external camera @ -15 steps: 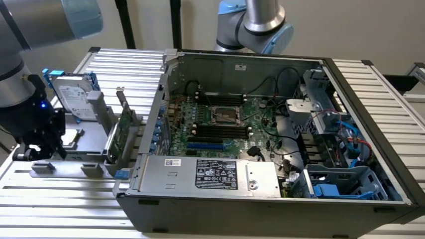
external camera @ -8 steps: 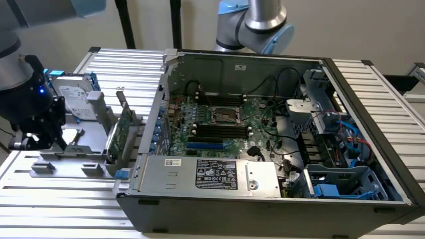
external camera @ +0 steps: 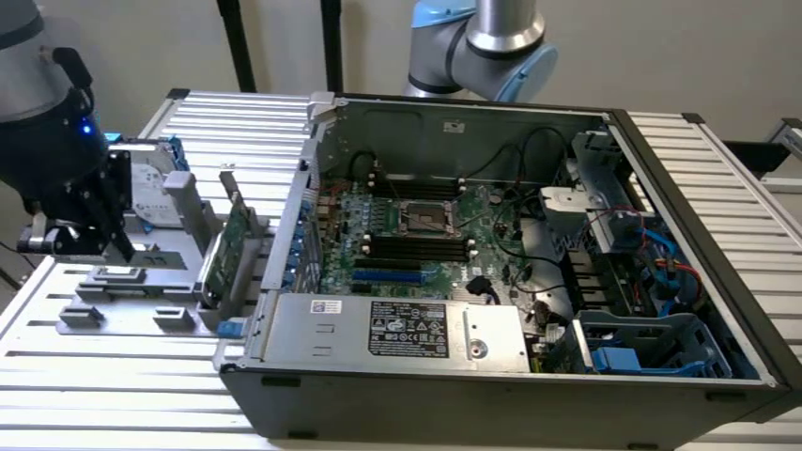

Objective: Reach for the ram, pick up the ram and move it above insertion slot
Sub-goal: 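Pick up the ram and move it above insertion slot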

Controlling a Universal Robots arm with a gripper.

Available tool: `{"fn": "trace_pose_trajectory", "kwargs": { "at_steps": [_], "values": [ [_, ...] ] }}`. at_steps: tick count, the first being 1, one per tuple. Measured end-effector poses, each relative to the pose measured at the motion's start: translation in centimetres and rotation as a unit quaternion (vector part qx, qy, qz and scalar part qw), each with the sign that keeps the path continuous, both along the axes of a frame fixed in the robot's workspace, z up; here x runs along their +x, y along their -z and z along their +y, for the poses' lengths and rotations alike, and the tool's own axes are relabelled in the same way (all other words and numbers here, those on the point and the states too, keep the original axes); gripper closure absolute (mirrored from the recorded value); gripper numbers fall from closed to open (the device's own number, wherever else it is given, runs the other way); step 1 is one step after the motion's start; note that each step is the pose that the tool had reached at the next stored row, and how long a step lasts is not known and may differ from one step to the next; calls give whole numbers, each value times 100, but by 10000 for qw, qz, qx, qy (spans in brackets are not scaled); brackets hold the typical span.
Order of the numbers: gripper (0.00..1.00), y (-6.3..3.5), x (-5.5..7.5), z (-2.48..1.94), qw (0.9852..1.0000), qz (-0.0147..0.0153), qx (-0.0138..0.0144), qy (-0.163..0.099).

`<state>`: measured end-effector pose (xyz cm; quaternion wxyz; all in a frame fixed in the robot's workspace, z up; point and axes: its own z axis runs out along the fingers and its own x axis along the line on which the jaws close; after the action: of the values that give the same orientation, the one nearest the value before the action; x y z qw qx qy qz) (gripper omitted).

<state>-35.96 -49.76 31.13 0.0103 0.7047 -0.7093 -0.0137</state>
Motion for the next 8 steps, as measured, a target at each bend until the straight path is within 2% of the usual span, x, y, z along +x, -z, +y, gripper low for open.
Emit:
{"fn": "trace_pose_trajectory", "kwargs": {
  "at_steps": [8],
  "values": [
    [86,-365,304,0,10000,7,4,-2]
  ]
}}
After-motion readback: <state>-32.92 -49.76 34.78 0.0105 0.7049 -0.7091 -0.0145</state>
